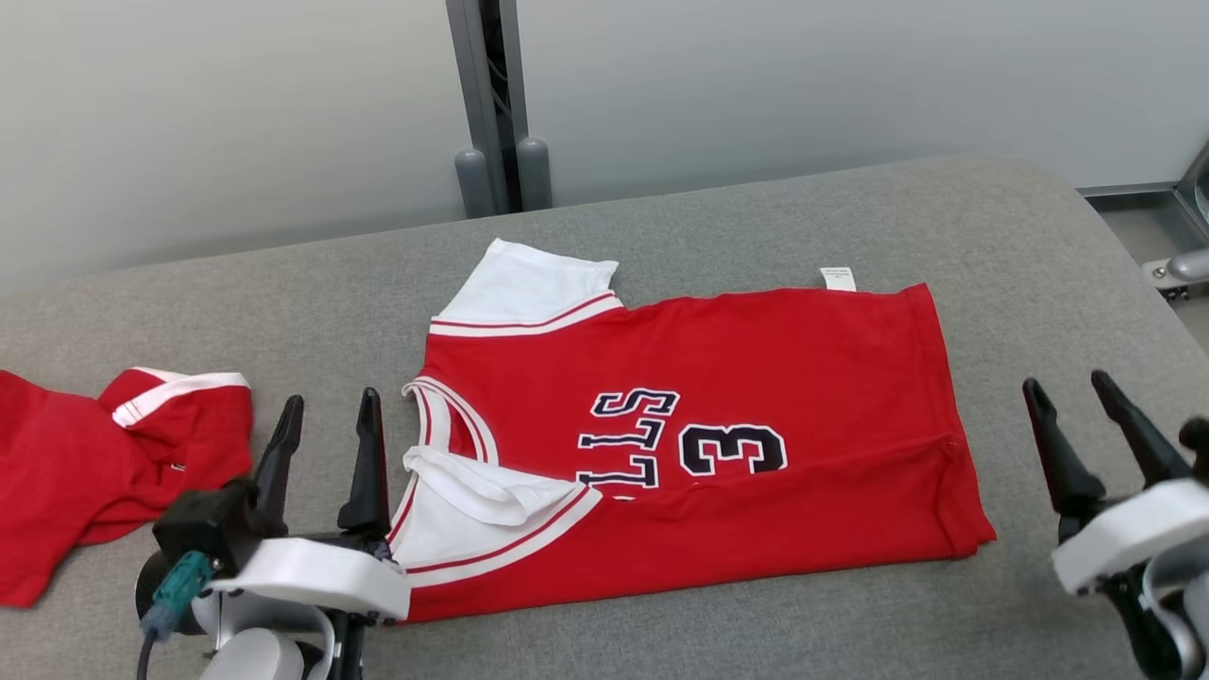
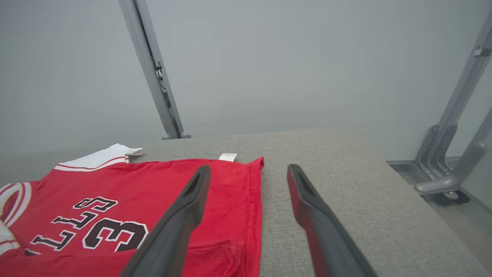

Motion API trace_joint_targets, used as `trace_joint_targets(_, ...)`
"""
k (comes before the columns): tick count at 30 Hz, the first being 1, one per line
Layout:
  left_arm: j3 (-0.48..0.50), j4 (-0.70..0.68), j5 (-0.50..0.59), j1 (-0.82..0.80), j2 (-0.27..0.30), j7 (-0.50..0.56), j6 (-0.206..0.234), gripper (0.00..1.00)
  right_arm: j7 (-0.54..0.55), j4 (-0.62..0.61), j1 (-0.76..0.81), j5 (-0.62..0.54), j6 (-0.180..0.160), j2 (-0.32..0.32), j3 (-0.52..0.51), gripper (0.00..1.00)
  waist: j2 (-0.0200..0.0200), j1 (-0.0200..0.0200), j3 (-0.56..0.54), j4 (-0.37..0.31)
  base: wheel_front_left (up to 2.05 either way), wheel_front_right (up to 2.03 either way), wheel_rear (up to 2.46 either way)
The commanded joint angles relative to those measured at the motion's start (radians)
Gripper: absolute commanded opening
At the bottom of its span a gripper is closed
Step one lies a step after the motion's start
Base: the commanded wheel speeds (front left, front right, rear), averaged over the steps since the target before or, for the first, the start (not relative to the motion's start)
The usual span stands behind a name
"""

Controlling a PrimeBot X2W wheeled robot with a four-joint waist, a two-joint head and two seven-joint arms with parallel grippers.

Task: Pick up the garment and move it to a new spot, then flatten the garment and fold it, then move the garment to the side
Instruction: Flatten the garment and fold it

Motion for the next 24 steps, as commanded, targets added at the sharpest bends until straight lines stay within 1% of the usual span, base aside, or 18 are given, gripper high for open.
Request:
trace_joint_targets(1, 0.028, -0.028, 0.060, 0.025, -0.011, -0.004, -0.009, 1.00, -0.001, -0.040, 0.065, -0.073, 0.000, 0.035, -0.059, 1.00, 0.0000, 0.0000, -0.007, 0.004, 0.00, 0.00, 0.00)
trace_joint_targets(3, 0.064, -0.056, 0.129, 0.080, -0.050, -0.004, -0.023, 1.00, -0.001, -0.119, 0.132, -0.173, 0.001, 0.095, -0.161, 1.00, 0.0000, 0.0000, -0.017, 0.008, 0.00, 0.00, 0.00)
trace_joint_targets(6, 0.124, -0.093, 0.238, 0.134, -0.095, -0.005, -0.052, 1.00, -0.001, -0.218, 0.229, -0.291, 0.000, 0.180, -0.276, 1.00, 0.0000, 0.0000, -0.030, 0.014, 0.00, 0.00, 0.00)
trace_joint_targets(8, 0.159, -0.099, 0.287, 0.180, -0.134, -0.004, -0.072, 1.00, -0.001, -0.264, 0.281, -0.351, 0.000, 0.231, -0.328, 1.00, 0.0000, 0.0000, -0.034, 0.018, 0.00, 0.00, 0.00)
trace_joint_targets(10, 0.181, -0.096, 0.342, 0.207, -0.153, -0.005, -0.093, 1.00, -0.001, -0.288, 0.316, -0.392, 0.000, 0.272, -0.368, 1.00, 0.0000, 0.0000, -0.038, 0.022, 0.00, 0.00, 0.00)
trace_joint_targets(12, 0.196, -0.088, 0.378, 0.228, -0.171, -0.005, -0.110, 1.00, -0.001, -0.296, 0.341, -0.425, 0.000, 0.299, -0.384, 1.00, 0.0000, 0.0000, -0.042, 0.025, 0.00, 0.00, 0.00)
trace_joint_targets(16, 0.226, -0.068, 0.401, 0.247, -0.193, -0.005, -0.133, 1.00, -0.001, -0.297, 0.365, -0.460, 0.000, 0.326, -0.392, 1.00, 0.0000, 0.0000, -0.046, 0.028, 0.00, 0.00, 0.00)
trace_joint_targets(20, 0.244, -0.055, 0.414, 0.237, -0.200, -0.005, -0.147, 1.00, -0.001, -0.291, 0.361, -0.470, 0.000, 0.332, -0.397, 1.00, 0.0000, 0.0000, -0.045, 0.030, 0.00, 0.00, 0.00)
trace_joint_targets(24, 0.229, -0.015, 0.399, 0.233, -0.202, -0.005, -0.147, 1.00, -0.001, -0.267, 0.357, -0.456, 0.000, 0.338, -0.411, 1.00, 0.0000, 0.0000, -0.046, 0.029, 0.00, 0.00, 0.00)
